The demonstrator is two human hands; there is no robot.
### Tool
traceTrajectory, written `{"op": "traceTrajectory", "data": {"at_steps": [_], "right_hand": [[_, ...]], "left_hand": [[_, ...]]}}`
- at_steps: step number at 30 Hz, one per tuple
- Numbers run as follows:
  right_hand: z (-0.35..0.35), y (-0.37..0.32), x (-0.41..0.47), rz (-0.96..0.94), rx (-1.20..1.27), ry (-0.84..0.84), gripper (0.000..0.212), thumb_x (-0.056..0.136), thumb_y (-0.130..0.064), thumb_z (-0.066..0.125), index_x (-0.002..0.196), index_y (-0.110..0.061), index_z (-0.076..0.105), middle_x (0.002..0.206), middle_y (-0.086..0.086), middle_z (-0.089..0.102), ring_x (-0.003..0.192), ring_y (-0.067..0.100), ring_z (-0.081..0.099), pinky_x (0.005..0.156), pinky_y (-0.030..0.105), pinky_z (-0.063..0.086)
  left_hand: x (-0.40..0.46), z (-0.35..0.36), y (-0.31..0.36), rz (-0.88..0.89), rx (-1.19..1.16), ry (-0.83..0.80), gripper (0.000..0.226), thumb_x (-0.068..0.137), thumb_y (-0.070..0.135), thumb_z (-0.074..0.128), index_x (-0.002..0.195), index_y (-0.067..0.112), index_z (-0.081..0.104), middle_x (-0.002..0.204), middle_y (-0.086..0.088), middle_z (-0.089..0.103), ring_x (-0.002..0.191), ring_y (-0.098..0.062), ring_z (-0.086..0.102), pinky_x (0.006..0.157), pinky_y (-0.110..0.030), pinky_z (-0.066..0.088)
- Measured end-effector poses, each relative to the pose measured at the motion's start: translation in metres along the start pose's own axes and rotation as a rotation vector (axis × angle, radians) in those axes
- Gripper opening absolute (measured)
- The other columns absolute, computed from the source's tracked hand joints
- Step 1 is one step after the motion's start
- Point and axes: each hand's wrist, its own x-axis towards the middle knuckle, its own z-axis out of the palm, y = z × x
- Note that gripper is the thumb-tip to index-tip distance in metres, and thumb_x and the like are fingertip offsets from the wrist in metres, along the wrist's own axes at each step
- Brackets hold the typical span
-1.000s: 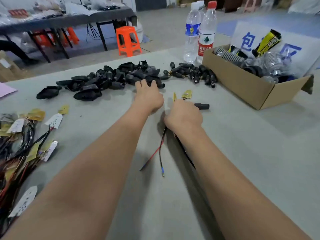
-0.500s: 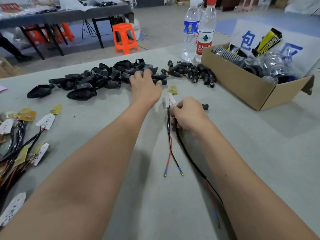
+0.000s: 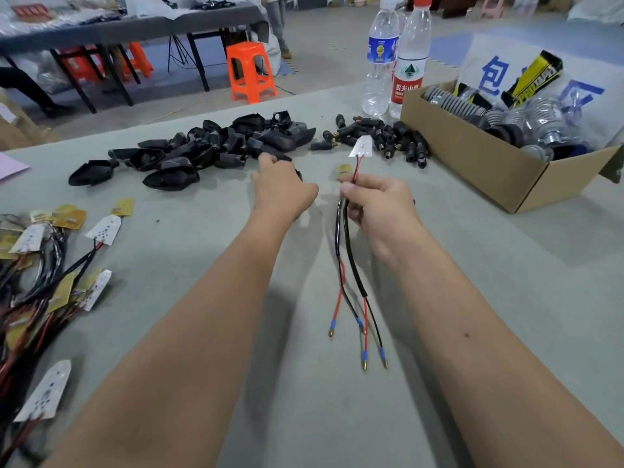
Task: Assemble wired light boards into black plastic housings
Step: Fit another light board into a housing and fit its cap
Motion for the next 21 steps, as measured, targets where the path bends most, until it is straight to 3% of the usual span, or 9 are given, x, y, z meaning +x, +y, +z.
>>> {"op": "traceTrajectory", "data": {"at_steps": [3,6,9,11,13,15,16,18,21], "right_hand": [[0.014,-0.004,-0.011,0.037,0.144,-0.068,0.019,0.108,-0.013,0.049,0.097,-0.01,0.063,0.064,0.003,0.066,0.048,0.008,0.044,0.043,0.017,0.035],[0.033,0.0,-0.022,0.039,0.013,-0.117,0.018,0.112,-0.021,0.039,0.099,-0.017,0.052,0.062,0.007,0.069,0.042,0.01,0.044,0.039,0.019,0.032],[0.058,0.008,-0.037,0.085,-0.129,-0.187,0.01,0.109,-0.021,0.047,0.107,-0.013,0.052,0.073,0.01,0.071,0.047,0.012,0.051,0.041,0.021,0.041],[0.071,0.017,-0.044,0.06,-0.432,-0.213,0.019,0.104,-0.025,0.058,0.112,-0.008,0.056,0.088,0.014,0.071,0.064,0.022,0.066,0.057,0.03,0.055],[0.08,0.025,-0.052,-0.074,-0.806,-0.169,0.029,0.1,-0.033,0.064,0.101,-0.004,0.062,0.093,0.015,0.071,0.084,0.036,0.071,0.076,0.041,0.058],[0.088,0.026,-0.065,-0.186,-1.08,-0.119,0.041,0.099,-0.044,0.061,0.081,-0.007,0.057,0.089,0.013,0.066,0.091,0.038,0.068,0.073,0.034,0.049],[0.092,0.026,-0.072,-0.201,-1.173,-0.128,0.044,0.098,-0.05,0.06,0.08,-0.011,0.054,0.09,0.012,0.062,0.094,0.036,0.065,0.072,0.033,0.043],[0.101,0.026,-0.087,-0.153,-1.323,-0.186,0.045,0.092,-0.059,0.063,0.083,-0.015,0.054,0.092,0.01,0.055,0.092,0.034,0.057,0.072,0.033,0.039],[0.107,0.025,-0.102,-0.146,-1.542,-0.279,0.036,0.09,-0.037,0.068,0.074,-0.018,0.042,0.099,0.011,0.059,0.085,0.031,0.048,0.071,0.034,0.04]], "left_hand": [[-0.03,-0.019,-0.018,-0.104,-0.064,-0.021,0.018,0.076,0.028,0.063,0.078,0.01,0.065,0.131,-0.011,0.044,0.122,-0.031,0.048,0.101,-0.037,0.046],[-0.071,-0.046,-0.035,-0.243,-0.11,0.012,0.024,0.073,0.036,0.056,0.068,0.012,0.058,0.123,-0.022,0.056,0.116,-0.04,0.051,0.087,-0.04,0.047],[-0.108,-0.074,-0.052,-0.354,-0.229,0.1,0.027,0.069,0.038,0.05,0.063,0.012,0.051,0.122,-0.034,0.059,0.108,-0.05,0.056,0.082,-0.049,0.051],[-0.126,-0.09,-0.065,-0.383,-0.252,0.148,0.022,0.076,0.033,0.054,0.07,0.012,0.057,0.12,-0.034,0.059,0.09,-0.043,0.056,0.073,-0.044,0.048],[-0.144,-0.105,-0.076,-0.368,-0.262,0.181,0.02,0.079,0.026,0.057,0.062,0.017,0.05,0.104,-0.027,0.062,0.075,-0.034,0.049,0.064,-0.035,0.039],[-0.16,-0.116,-0.085,-0.339,-0.279,0.186,0.021,0.069,0.03,0.054,0.062,0.012,0.048,0.078,-0.021,0.056,0.07,-0.031,0.047,0.06,-0.04,0.04],[-0.167,-0.12,-0.089,-0.332,-0.281,0.18,0.023,0.067,0.03,0.053,0.065,0.008,0.053,0.071,-0.02,0.054,0.068,-0.031,0.048,0.062,-0.045,0.045],[-0.177,-0.123,-0.099,-0.325,-0.258,0.191,0.023,0.075,0.022,0.062,0.072,-0.001,0.063,0.074,-0.022,0.063,0.074,-0.037,0.058,0.07,-0.043,0.048],[-0.19,-0.122,-0.108,-0.303,-0.29,0.234,0.008,0.079,0.008,0.074,0.081,0.006,0.066,0.08,-0.011,0.069,0.077,-0.026,0.064,0.063,-0.025,0.04]]}}
